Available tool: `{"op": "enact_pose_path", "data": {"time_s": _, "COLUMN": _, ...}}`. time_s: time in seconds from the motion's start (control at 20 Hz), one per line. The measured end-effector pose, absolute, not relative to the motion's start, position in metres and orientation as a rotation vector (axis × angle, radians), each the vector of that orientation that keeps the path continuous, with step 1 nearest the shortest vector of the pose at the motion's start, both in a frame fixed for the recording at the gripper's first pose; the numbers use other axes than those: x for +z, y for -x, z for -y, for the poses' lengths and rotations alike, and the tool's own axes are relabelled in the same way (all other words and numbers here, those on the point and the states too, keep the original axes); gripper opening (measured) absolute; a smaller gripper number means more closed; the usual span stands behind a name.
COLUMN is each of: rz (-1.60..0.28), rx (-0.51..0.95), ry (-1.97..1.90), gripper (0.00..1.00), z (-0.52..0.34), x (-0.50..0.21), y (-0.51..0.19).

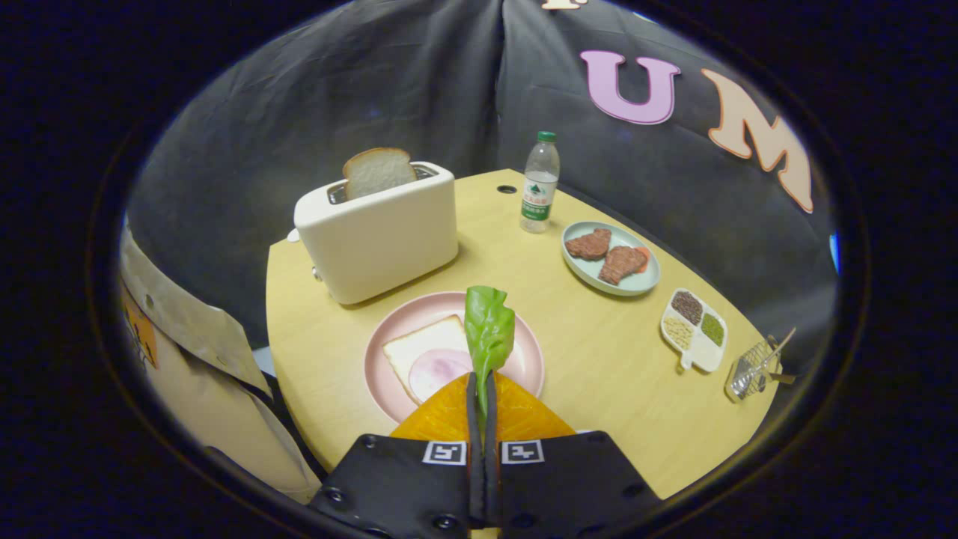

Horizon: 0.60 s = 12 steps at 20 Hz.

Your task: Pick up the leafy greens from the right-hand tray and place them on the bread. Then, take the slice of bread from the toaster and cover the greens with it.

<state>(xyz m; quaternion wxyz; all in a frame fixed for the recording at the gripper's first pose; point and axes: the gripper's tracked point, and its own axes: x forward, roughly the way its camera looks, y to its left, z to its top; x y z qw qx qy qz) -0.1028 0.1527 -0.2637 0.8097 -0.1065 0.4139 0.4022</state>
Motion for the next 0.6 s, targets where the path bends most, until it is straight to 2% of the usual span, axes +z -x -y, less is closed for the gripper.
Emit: {"op": "enact_pose_path", "data": {"time_s": 0.6, "rz": -0.952, "rx": 1.005, "ry": 0.107, "gripper": 0.03, "z": -0.244, "x": -0.276, "y": 0.125}}
